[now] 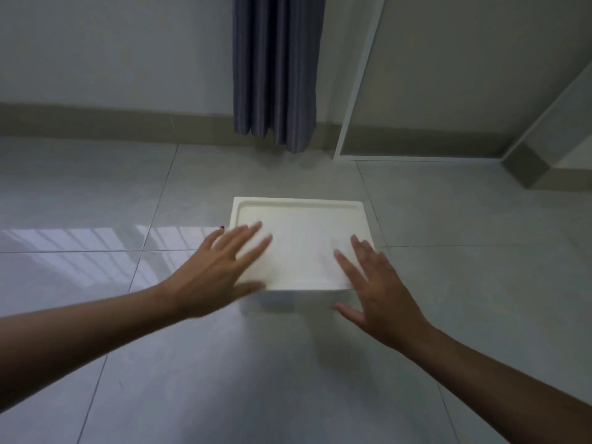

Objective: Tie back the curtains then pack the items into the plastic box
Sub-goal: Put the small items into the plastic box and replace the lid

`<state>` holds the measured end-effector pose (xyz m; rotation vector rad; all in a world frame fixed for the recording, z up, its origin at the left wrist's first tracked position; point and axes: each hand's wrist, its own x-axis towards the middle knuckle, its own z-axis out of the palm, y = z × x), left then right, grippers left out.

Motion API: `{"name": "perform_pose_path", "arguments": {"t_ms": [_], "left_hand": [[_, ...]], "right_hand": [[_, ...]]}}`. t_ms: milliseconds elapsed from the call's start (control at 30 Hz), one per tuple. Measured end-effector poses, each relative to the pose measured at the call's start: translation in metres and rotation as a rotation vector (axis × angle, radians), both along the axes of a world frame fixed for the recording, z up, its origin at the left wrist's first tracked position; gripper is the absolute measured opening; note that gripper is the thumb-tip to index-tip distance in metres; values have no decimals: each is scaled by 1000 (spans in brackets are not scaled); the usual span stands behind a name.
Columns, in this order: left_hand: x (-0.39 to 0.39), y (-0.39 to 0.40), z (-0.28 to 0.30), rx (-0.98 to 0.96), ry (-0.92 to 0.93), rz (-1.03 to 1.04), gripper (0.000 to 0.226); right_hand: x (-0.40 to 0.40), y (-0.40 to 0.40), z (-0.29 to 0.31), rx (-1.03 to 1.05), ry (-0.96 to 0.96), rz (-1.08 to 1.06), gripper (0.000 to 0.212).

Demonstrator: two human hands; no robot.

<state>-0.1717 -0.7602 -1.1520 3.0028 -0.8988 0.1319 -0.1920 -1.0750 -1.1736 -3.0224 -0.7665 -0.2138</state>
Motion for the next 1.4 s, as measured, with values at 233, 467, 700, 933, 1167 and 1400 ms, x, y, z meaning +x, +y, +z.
{"name": "perform_pose_path", "arguments": {"t_ms": [233,467,700,933,1167,1400], "left_hand": [[2,13,-14,213,38,-206,64],[37,-10,-21,198,15,-192,63],[92,-56,-21,152,-52,-187,64],[166,-81,-24,69,-27,-32,59],[223,-83,-24,58,20,97,55],[262,-79,-27,19,58,130,55]], "right_hand": [[18,-3,-17,-62,-36,25,73],[52,-27,-16,-109,-33,-24,74],[107,-52,-15,0,-73,-196,73],[178,-42,-17,-21,-27,-334,75],[245,-34,-16,26,28,-343,86],[283,-25,-24,29,-4,-360,86]]}}
